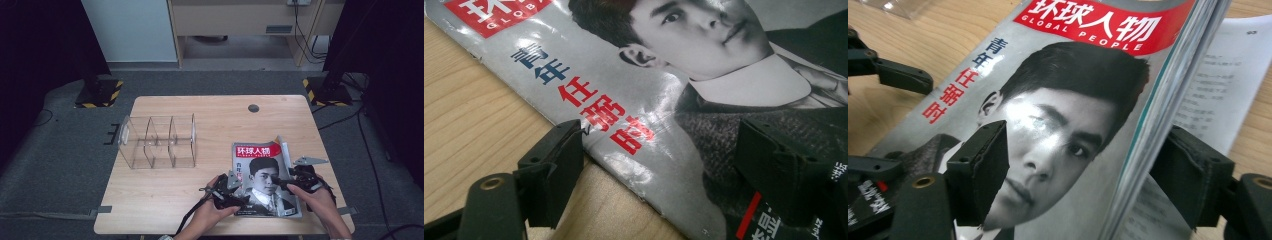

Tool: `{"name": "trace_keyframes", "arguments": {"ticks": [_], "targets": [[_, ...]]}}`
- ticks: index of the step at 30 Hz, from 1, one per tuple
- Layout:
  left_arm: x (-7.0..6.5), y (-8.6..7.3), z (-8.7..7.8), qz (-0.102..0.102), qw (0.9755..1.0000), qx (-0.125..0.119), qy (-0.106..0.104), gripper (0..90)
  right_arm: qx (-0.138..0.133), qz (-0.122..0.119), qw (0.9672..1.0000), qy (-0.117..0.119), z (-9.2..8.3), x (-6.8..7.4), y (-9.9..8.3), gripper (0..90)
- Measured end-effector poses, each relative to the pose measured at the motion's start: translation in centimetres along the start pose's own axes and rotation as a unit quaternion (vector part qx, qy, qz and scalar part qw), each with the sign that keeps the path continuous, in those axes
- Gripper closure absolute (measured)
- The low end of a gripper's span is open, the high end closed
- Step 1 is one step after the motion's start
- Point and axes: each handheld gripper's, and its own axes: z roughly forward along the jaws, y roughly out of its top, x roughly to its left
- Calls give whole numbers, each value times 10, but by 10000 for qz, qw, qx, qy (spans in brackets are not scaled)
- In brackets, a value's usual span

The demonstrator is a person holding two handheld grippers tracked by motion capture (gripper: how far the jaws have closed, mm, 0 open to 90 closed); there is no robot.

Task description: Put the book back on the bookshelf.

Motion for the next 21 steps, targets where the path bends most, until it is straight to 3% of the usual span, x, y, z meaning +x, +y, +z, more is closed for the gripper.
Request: {"name": "trace_keyframes", "arguments": {"ticks": [8,16,21], "targets": [[0,0,0,-9,10000,-1,8,190,341,-321,9983,-345,16,7,-1,360],[1,1,1,-17,10000,4,-7,186,265,-424,9967,-639,17,7,-2,553],[3,2,2,-5,10000,7,-29,182,260,-483,9964,-649,17,7,-1,558]]}}
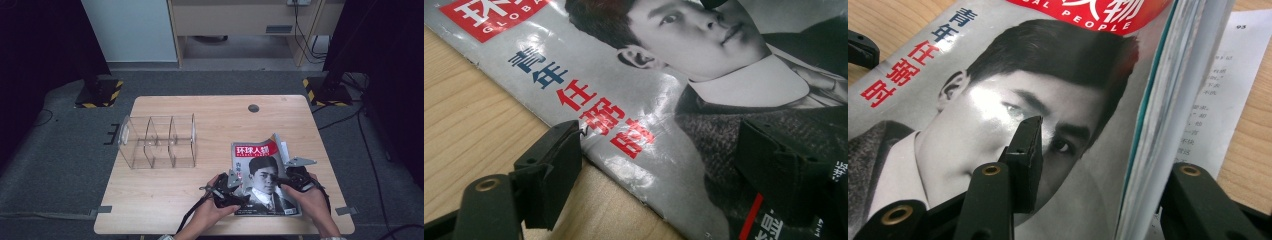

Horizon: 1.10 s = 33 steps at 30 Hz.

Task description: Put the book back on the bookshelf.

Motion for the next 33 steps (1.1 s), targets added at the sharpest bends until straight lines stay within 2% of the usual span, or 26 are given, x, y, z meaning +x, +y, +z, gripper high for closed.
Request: {"name": "trace_keyframes", "arguments": {"ticks": [3,7,9,11,13,15,17,19,21,27,33], "targets": [[1,0,0,4,10000,14,-17,179,-25,88,9999,-48,-1,0,1,649],[2,1,1,-15,10000,25,-24,171,-118,60,9999,-83,-3,0,2,742],[4,3,3,-12,10000,54,-69,142,-154,80,9998,-83,-4,0,2,784],[6,6,7,92,9996,136,-237,58,-195,61,9997,-96,-5,0,3,813],[9,9,11,97,9998,150,-130,31,-238,53,9996,-131,-5,1,4,835],[12,11,12,-86,9999,80,-76,50,-280,82,9995,-151,-5,2,4,851],[16,12,10,-186,9998,-19,-45,67,-329,80,9993,-129,-6,2,5,860],[18,11,7,-141,9998,-101,24,71,-400,101,9991,-79,-7,2,5,866],[21,10,4,-211,9995,-217,34,70,-487,150,9987,-21,-10,2,6,875],[31,5,1,-616,9969,-462,-150,70,-799,213,9964,189,-20,5,9,877],[36,4,0,-759,9954,-526,-270,74,-981,281,9939,411,-27,5,12,878]]}}
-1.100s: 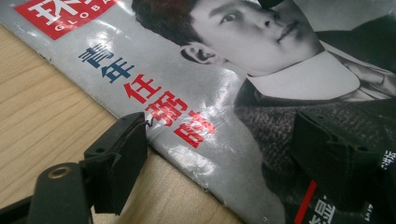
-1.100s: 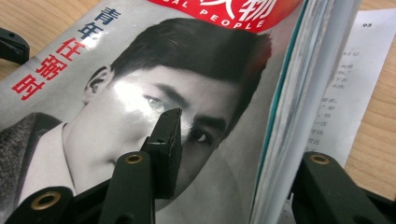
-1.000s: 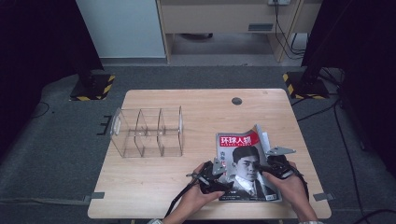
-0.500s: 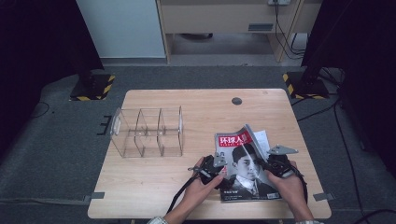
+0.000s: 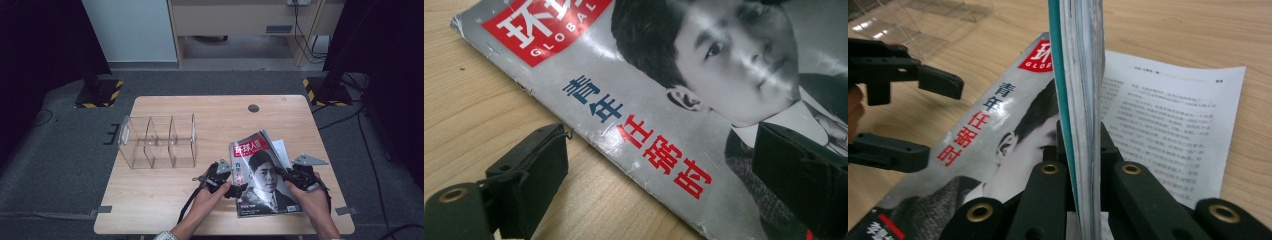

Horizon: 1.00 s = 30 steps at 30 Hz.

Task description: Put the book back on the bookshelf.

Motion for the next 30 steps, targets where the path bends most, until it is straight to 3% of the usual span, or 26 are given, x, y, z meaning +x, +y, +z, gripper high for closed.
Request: {"name": "trace_keyframes", "arguments": {"ticks": [14,19,24,30], "targets": [[2,0,3,-125,9997,114,-148,80,-533,131,9975,440,-17,7,11,878],[-1,2,7,-96,9989,247,-394,80,-740,370,9942,681,-21,5,12,878],[-4,3,10,-34,9983,314,-494,75,-718,367,9939,758,-18,6,11,878],[-3,3,10,-115,9983,280,-492,98,-580,391,9952,691,-12,5,7,877]]}}
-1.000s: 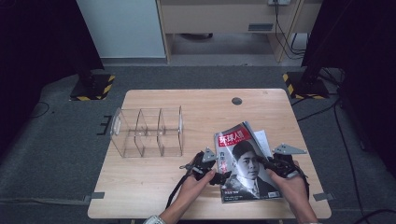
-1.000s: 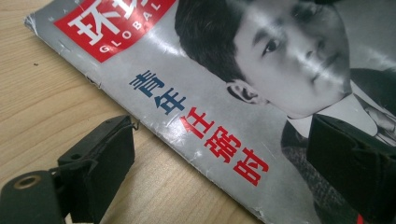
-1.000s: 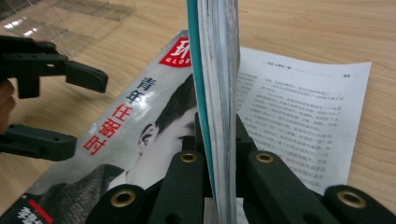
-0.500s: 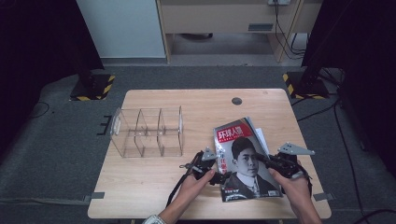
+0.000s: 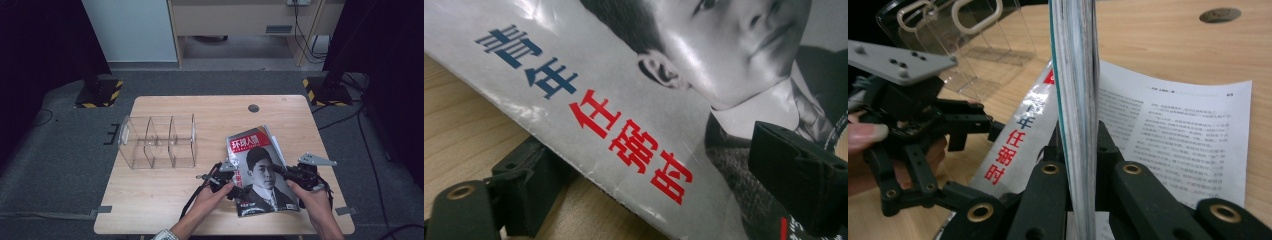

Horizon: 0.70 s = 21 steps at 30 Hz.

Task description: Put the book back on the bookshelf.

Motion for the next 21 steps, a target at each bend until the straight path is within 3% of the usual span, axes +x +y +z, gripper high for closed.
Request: {"name": "trace_keyframes", "arguments": {"ticks": [8,14,17,21], "targets": [[-2,-1,-1,147,9998,73,138,105,740,-8,9973,-14,15,1,-14,869],[-3,-1,-2,172,9996,97,206,103,857,-28,9963,-82,16,2,-18,848],[-3,-2,-2,164,9996,58,234,115,977,-143,9948,-255,18,2,-21,813],[-6,-2,-2,283,9985,83,453,164,1122,-288,9921,-485,21,0,-25,722]]}}
